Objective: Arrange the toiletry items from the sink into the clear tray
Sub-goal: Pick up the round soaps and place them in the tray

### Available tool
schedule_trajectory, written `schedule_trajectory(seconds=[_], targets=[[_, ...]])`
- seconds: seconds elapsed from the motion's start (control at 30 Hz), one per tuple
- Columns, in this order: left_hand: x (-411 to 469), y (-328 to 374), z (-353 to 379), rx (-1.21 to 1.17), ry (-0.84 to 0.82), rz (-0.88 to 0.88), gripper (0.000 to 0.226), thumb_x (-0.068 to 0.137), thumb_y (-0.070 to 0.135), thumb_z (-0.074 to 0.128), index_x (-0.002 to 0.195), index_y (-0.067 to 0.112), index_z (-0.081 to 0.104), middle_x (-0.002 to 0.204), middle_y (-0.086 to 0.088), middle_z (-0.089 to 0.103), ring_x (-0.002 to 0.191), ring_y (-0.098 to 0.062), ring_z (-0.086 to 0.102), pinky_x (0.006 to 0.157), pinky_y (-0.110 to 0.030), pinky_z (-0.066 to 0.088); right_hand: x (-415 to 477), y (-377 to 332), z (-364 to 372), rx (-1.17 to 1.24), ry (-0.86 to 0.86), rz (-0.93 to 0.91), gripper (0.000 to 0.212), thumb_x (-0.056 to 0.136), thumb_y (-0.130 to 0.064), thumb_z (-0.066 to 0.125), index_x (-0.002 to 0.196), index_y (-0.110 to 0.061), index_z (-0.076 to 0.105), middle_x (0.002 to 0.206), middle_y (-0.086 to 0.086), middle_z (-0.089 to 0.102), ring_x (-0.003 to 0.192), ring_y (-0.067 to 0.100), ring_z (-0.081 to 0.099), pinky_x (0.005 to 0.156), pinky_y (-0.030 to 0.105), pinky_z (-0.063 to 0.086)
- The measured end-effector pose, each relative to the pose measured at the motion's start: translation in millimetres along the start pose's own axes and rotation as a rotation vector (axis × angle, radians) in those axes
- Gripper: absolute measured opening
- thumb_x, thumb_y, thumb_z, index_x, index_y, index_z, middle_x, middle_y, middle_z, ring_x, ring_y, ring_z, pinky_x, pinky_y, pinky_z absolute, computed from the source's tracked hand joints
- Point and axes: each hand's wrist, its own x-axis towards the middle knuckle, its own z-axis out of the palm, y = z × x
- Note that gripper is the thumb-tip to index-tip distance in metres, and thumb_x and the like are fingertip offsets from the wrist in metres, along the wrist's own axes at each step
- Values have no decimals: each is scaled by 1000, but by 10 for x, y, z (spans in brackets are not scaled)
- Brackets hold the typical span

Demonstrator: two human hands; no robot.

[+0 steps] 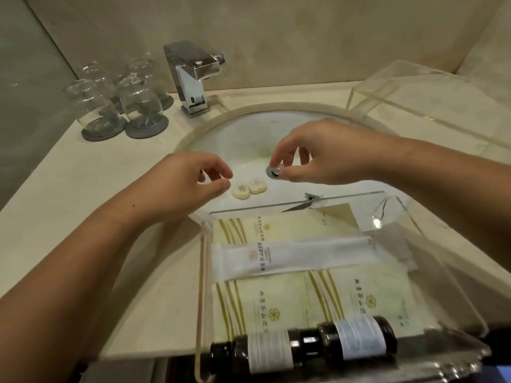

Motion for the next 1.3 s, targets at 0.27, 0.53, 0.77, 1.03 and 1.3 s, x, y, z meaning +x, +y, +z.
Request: schedule_trajectory(seconds=[0.27,0.53,0.77,1.03,1.3], targets=[[705,-265,344,212,-212,26,39,89,48,69,126,34,64,107,14,62,96,-9,53,79,-25,42,626,549,327,-15,-243,43,26,89,-39,66,115,-38,68,107,-18,67,82,-6,56,70,22,43],[1208,-460,562,327,-406,-107,62,78,61,72,133,38,53,107,17,55,104,-11,40,87,-35,45,984,926,767,-25,-355,-73,46,88,-40,69,132,-43,56,116,-13,58,86,-2,50,80,23,41],[1408,-466,784,404,-495,-159,69,74,67,70,132,34,50,117,7,58,110,-18,51,96,-42,49,1199,965,1126,51,-288,-159,60,84,-30,75,141,-31,54,138,-5,51,116,12,52,99,25,40],[1432,-457,894,411,-537,-150,59,75,63,72,121,34,49,105,6,60,96,-20,57,89,-42,53,1296,964,1284,21,-217,-188,35,83,-28,74,115,-31,63,112,-10,64,100,15,58,87,32,48],[1438,-479,951,450,-555,-136,54,72,54,73,116,33,49,102,4,59,94,-22,59,84,-42,55,1265,1016,1275,71,-194,-149,34,81,-33,74,112,-34,59,98,-18,56,89,9,51,75,22,36]])
